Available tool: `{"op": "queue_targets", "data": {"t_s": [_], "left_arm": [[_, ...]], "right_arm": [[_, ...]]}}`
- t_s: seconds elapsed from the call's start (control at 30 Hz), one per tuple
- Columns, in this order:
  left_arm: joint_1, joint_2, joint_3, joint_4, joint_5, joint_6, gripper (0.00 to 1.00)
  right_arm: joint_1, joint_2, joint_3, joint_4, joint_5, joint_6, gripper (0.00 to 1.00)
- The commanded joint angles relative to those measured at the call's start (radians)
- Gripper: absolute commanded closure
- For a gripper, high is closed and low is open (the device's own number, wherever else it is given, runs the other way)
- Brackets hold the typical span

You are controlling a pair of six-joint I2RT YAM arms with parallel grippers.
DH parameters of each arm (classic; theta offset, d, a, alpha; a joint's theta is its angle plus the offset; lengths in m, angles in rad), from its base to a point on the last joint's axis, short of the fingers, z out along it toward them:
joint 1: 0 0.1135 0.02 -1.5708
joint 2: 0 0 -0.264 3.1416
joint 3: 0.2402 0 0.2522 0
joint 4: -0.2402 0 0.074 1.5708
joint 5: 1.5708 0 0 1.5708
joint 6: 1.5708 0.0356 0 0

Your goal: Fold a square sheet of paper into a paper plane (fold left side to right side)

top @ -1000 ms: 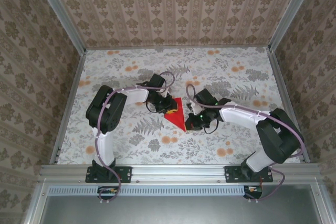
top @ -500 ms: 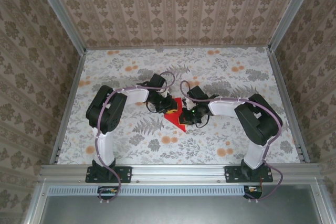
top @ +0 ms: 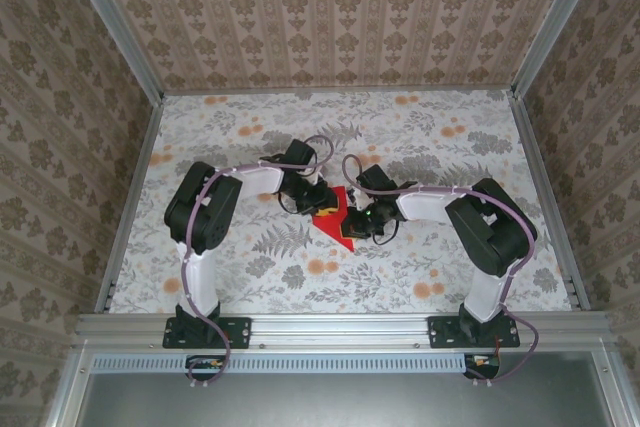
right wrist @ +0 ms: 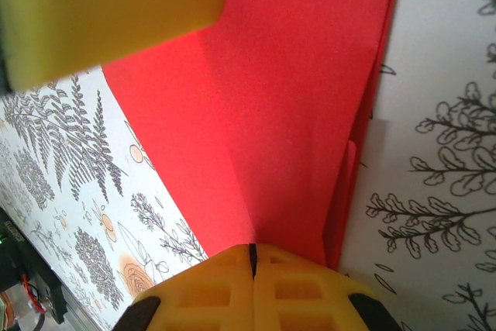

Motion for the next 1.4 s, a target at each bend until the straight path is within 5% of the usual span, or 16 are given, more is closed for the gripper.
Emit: {"op": "queue_targets", "data": {"t_s": [0.0, 0.77, 1.37], "left_arm": [[0.059, 0.037, 0.031, -0.008, -0.086, 0.052, 0.78], [0.223, 0.133, 0.217, -0.071, -0.082, 0.132, 0.79], [0.188, -0.241, 0.013, -0.071, -0.095, 0.106, 0.78]], "right_arm": [[-0.005, 0.024, -0.052, -0.101, 0.065, -0.024, 1.00], [-0.005, 0.022, -0.059, -0.095, 0.039, -0.025, 1.00], [-0.008, 0.022, -0.059, -0.097, 0.052, -0.021, 1.00]]}}
